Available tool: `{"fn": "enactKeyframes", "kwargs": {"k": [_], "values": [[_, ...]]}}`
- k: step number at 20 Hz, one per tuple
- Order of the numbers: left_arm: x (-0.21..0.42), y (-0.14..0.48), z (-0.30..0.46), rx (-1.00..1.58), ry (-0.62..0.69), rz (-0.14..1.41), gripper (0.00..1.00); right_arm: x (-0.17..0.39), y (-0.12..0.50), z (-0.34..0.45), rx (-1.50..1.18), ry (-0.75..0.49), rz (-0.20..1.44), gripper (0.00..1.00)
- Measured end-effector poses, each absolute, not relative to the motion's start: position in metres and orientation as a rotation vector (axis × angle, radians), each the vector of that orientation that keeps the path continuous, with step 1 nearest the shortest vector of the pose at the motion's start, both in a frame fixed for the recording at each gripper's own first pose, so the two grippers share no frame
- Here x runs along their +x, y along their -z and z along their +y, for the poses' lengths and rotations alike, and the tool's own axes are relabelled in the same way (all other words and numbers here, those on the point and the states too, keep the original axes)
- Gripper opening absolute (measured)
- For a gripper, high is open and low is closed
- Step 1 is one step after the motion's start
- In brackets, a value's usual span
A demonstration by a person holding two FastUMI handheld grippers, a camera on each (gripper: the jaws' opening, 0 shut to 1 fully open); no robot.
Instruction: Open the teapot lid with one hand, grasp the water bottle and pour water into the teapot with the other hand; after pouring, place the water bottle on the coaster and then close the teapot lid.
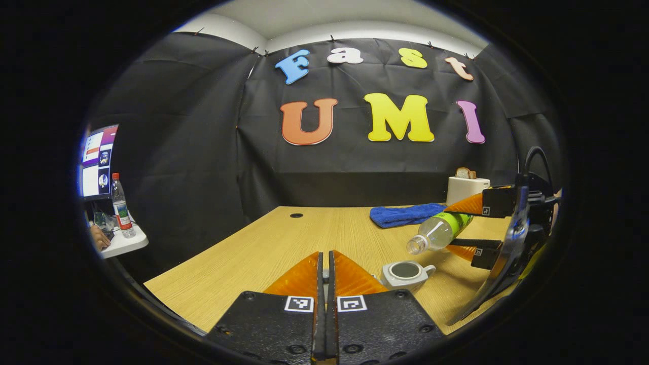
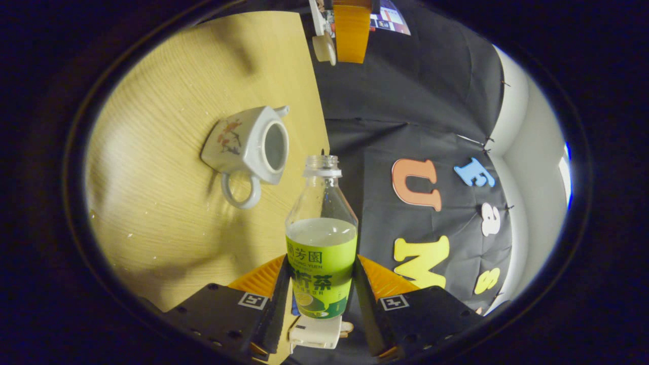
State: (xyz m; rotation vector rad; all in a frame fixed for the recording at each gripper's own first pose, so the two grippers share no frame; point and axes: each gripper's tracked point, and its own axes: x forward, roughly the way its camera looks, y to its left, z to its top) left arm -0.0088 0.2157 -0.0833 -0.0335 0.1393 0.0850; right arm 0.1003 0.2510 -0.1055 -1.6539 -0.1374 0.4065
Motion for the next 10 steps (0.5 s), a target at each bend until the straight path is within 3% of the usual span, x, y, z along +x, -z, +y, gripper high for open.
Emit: {"fn": "enactKeyframes", "kwargs": {"k": [10], "values": [[-0.008,0.084,0.217,-0.038,-0.087,0.142,0.03,0.102,0.093,0.256,-1.814,-0.374,-0.27,0.65]]}}
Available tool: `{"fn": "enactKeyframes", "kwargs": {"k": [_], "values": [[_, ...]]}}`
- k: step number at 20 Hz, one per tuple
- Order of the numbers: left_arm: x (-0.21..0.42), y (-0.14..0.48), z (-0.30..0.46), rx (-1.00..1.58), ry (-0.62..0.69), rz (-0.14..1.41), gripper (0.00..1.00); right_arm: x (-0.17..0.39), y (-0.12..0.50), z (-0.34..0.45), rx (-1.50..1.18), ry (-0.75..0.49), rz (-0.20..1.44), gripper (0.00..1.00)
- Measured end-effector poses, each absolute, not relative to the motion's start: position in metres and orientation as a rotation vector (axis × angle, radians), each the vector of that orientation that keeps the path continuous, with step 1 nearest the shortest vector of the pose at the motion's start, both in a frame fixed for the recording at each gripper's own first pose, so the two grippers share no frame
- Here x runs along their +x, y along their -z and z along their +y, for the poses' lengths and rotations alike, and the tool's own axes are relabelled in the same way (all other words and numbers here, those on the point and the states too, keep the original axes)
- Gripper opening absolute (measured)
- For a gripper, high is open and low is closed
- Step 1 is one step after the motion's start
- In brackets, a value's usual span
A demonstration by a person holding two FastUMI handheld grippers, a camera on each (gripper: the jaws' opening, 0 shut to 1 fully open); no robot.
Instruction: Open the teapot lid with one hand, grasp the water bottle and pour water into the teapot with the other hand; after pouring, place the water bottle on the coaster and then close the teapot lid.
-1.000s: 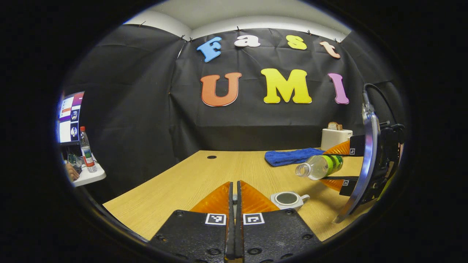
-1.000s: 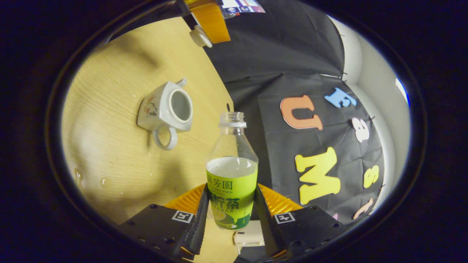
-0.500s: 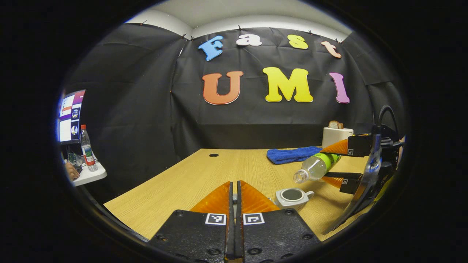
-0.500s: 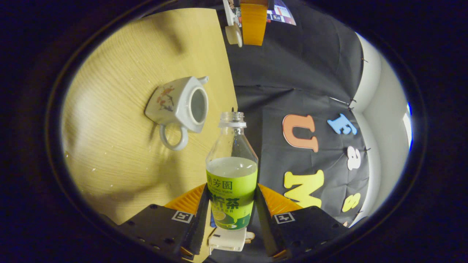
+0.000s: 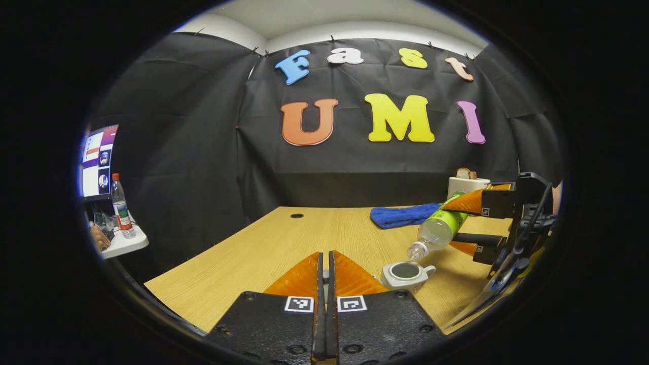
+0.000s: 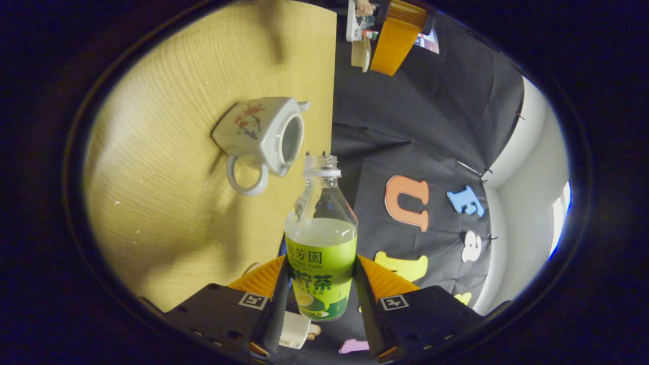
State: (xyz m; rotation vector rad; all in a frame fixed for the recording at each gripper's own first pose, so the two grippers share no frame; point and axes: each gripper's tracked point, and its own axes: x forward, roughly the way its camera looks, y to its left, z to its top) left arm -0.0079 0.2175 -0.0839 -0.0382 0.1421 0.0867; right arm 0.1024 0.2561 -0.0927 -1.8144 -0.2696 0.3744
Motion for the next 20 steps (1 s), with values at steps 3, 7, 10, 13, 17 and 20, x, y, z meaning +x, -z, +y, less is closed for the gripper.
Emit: {"fn": "enactKeyframes", "kwargs": {"k": [3,7,10,13,17,20], "values": [[-0.009,0.084,0.217,-0.038,-0.087,0.144,0.03,0.103,0.092,0.258,-1.846,-0.368,-0.293,0.66],[-0.01,0.082,0.216,-0.035,-0.087,0.142,0.03,0.102,0.088,0.26,-1.889,-0.36,-0.336,0.66],[-0.01,0.083,0.217,-0.036,-0.088,0.145,0.03,0.102,0.086,0.261,-1.915,-0.359,-0.357,0.65],[-0.01,0.082,0.216,-0.033,-0.086,0.142,0.03,0.101,0.084,0.263,-1.937,-0.353,-0.383,0.65],[-0.009,0.08,0.212,-0.031,-0.079,0.138,0.02,0.099,0.081,0.266,-1.963,-0.346,-0.412,0.65],[-0.01,0.078,0.209,-0.031,-0.072,0.135,0.03,0.102,0.075,0.268,-1.979,-0.339,-0.434,0.65]]}}
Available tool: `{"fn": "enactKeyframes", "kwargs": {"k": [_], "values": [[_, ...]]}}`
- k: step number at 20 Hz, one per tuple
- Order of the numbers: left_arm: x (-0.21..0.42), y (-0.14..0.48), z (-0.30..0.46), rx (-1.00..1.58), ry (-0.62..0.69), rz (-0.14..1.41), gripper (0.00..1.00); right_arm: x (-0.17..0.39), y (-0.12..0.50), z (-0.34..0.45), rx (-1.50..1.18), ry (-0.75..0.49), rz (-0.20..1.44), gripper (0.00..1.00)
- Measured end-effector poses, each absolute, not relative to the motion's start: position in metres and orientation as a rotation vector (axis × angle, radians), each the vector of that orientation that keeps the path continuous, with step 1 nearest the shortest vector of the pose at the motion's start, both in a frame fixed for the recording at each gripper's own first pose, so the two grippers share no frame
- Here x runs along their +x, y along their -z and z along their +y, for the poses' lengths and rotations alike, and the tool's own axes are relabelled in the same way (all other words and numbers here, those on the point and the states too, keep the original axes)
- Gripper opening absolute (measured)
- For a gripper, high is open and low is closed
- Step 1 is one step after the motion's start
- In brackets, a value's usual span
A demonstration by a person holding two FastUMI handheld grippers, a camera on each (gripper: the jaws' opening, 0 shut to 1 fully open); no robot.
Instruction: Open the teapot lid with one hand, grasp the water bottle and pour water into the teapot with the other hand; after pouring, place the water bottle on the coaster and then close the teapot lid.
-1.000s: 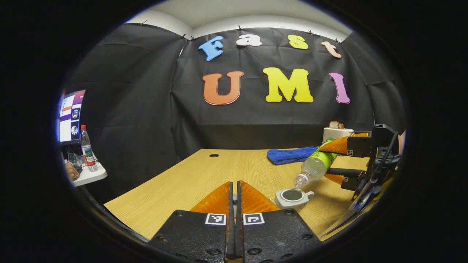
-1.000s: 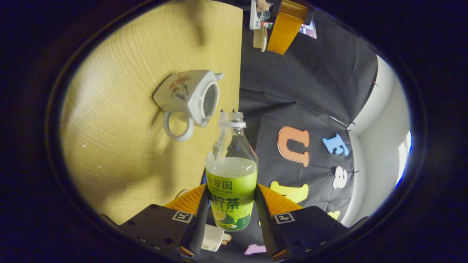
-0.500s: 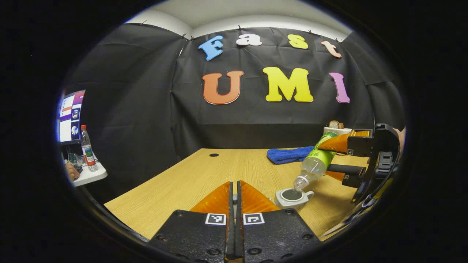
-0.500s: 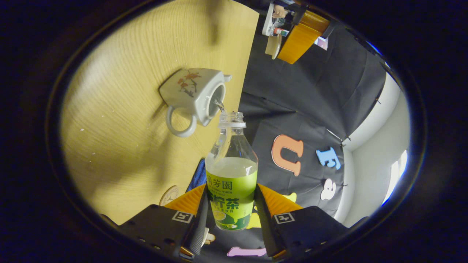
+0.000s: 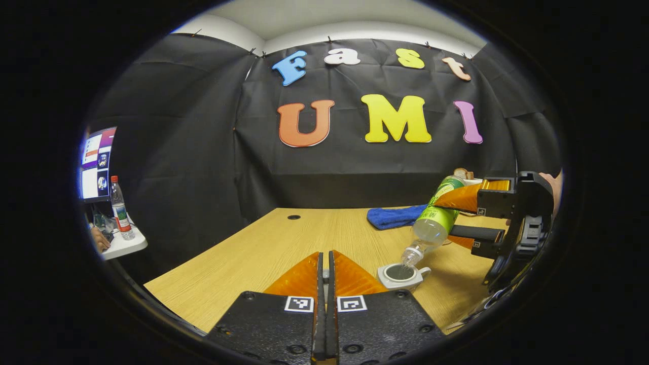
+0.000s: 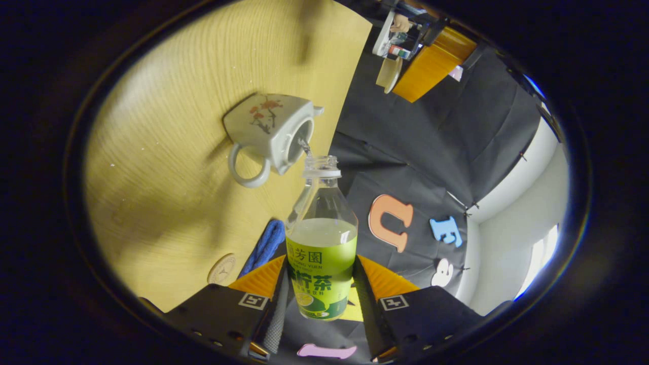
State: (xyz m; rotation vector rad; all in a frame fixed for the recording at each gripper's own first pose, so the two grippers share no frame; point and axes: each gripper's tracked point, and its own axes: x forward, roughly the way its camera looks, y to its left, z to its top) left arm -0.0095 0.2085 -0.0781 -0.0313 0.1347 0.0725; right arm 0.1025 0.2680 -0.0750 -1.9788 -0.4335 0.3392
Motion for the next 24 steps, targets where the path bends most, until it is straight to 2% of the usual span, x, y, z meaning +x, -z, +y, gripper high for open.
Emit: {"fn": "enactKeyframes", "kwargs": {"k": [24], "values": [[-0.014,0.078,0.217,-0.022,-0.084,0.139,0.03,0.105,0.071,0.274,-2.001,-0.333,-0.479,0.65]]}}
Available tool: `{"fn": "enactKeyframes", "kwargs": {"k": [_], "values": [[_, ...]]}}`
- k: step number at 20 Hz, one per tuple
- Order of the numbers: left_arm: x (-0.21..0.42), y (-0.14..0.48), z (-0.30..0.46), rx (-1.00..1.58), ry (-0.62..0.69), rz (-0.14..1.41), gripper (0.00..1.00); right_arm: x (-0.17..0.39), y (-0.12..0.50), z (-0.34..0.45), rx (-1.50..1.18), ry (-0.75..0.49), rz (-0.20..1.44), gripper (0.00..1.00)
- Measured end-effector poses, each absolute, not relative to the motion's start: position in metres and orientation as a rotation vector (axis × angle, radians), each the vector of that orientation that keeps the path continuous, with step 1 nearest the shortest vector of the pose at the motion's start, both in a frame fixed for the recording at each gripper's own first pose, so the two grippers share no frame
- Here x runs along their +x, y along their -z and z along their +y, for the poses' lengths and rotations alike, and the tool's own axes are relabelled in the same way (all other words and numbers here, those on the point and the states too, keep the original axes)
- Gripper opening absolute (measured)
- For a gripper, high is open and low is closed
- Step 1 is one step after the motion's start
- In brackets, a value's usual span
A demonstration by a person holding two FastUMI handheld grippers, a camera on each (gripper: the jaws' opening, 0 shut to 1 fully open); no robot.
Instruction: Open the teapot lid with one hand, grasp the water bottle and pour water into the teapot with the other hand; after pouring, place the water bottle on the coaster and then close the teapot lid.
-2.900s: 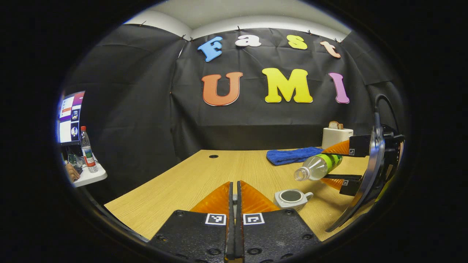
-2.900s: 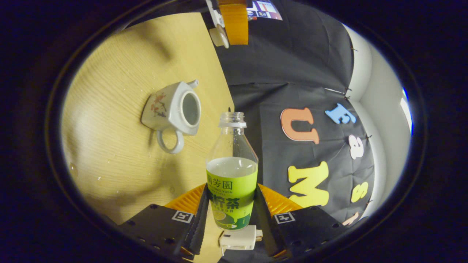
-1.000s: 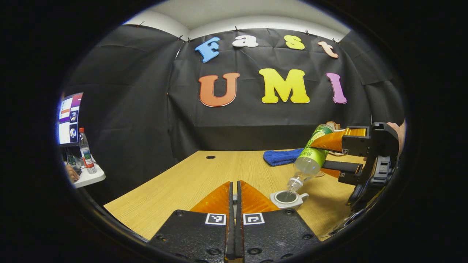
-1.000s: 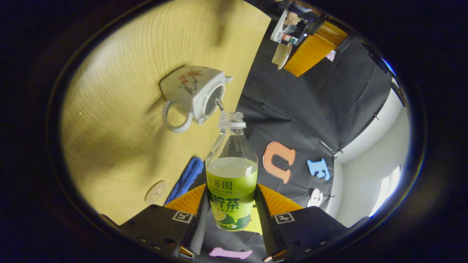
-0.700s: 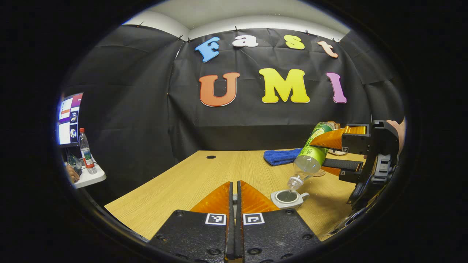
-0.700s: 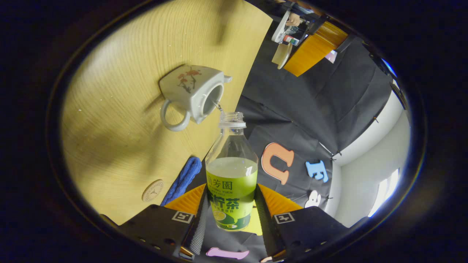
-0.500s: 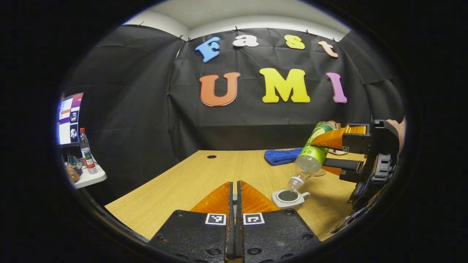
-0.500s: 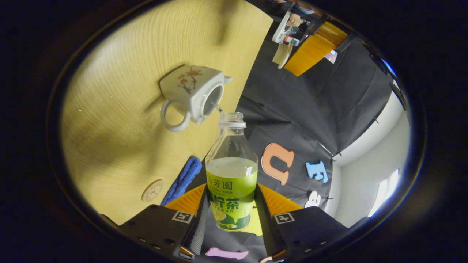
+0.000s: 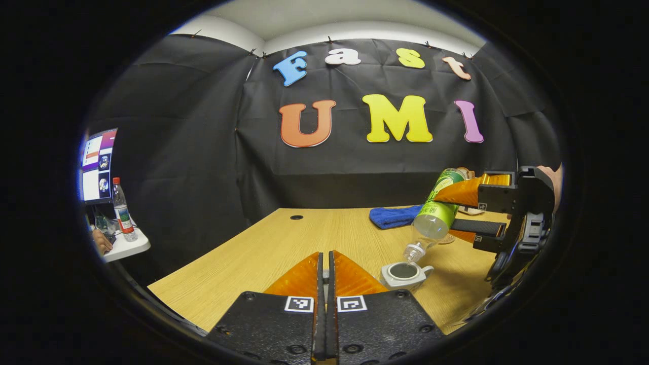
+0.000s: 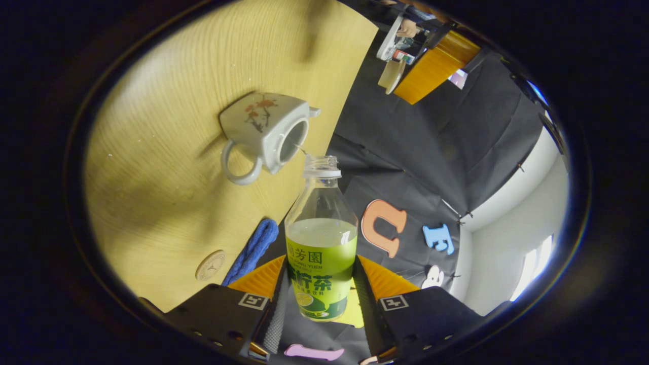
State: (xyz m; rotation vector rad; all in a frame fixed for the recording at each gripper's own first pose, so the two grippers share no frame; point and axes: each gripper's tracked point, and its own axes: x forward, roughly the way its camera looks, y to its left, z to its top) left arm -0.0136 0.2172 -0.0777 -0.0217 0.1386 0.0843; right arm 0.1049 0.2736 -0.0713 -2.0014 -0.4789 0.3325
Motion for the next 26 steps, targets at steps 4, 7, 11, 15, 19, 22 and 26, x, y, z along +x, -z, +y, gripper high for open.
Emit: {"fn": "enactKeyframes", "kwargs": {"k": [4,7,11,15,19,22,26], "values": [[-0.016,0.074,0.222,-0.018,-0.094,0.132,0.03,0.111,0.082,0.265,-1.905,-0.385,-0.396,0.64],[-0.018,0.069,0.223,-0.024,-0.096,0.122,0.03,0.11,0.09,0.261,-1.796,-0.422,-0.302,0.65],[-0.02,0.058,0.218,-0.065,-0.092,0.107,0.03,0.108,0.1,0.256,-1.554,-0.489,-0.156,0.64],[-0.02,0.047,0.21,-0.072,-0.088,0.086,0.03,0.106,0.086,0.252,-1.199,-0.527,-0.017,0.65],[-0.018,0.04,0.194,-0.06,-0.073,0.078,0.03,0.108,0.059,0.234,-0.802,-0.512,0.056,0.65],[-0.016,0.032,0.178,-0.055,-0.047,0.066,0.03,0.116,0.042,0.201,-0.495,-0.456,0.088,0.67],[-0.015,0.026,0.164,-0.053,-0.03,0.057,0.03,0.147,0.023,0.164,-0.219,-0.389,0.103,0.65]]}}
